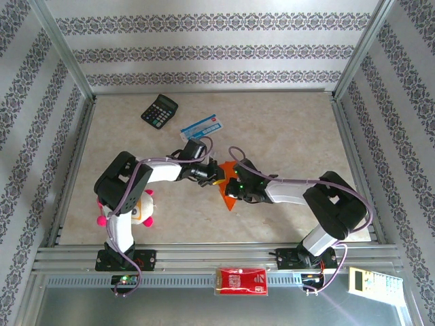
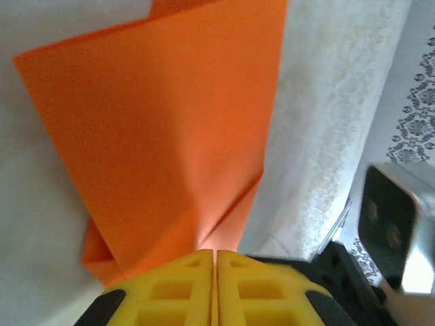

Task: Fold a paper plane with a square sheet of paper (pick it up from the middle)
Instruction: Fold the wing for the fifth time at the center of the table.

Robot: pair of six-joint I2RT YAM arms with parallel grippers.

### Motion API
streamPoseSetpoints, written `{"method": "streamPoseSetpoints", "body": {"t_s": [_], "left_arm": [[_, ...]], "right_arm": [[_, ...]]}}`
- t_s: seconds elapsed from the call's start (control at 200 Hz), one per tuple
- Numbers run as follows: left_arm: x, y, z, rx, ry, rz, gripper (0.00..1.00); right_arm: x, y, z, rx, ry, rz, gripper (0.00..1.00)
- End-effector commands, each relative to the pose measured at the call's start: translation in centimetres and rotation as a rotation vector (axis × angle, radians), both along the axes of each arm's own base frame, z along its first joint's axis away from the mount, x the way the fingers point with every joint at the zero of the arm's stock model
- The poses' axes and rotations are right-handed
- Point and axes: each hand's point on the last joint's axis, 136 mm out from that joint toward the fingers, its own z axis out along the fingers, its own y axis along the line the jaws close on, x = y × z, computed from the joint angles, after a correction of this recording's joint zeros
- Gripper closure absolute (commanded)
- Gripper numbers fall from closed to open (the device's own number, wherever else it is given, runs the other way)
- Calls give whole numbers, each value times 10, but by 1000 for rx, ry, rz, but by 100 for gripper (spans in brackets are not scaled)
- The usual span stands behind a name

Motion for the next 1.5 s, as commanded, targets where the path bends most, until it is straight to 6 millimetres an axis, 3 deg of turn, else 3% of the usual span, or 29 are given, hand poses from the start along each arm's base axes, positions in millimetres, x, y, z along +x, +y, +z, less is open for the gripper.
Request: {"method": "streamPoseSetpoints", "body": {"t_s": [0.0,0.245,0.405,0.495,0.625,0.719,0.829,0.904,0.974,1.104,1.224,1.494], "left_arm": [[-4,0,-10,32,21,-60,88],[0,27,-31,126,34,-172,89],[-2,34,-33,159,-9,-310,88],[0,29,-27,136,-43,-389,88],[10,21,-24,126,-71,-467,87],[24,10,-7,77,-105,-468,85],[35,2,29,37,-194,-410,83],[33,3,56,-8,-246,-339,80],[26,8,68,-31,-269,-265,79],[2,26,46,40,-174,-174,84],[-13,21,32,42,-119,-192,87],[-22,24,1,92,-49,-225,93]], "right_arm": [[-12,-5,-13,-13,27,-118,98],[-10,3,34,77,-88,-96,90],[-9,-29,54,28,-136,-61,82],[-5,-51,55,14,-125,-66,80],[1,-68,61,19,-117,-54,78],[5,-75,64,9,-124,-59,77],[6,-74,62,19,-108,-50,75],[4,-73,58,19,-91,-46,74],[3,-74,54,14,-82,-45,73],[6,-70,49,11,-67,-37,71],[11,-62,46,17,-41,-11,65],[18,-58,38,7,-5,-8,59]]}}
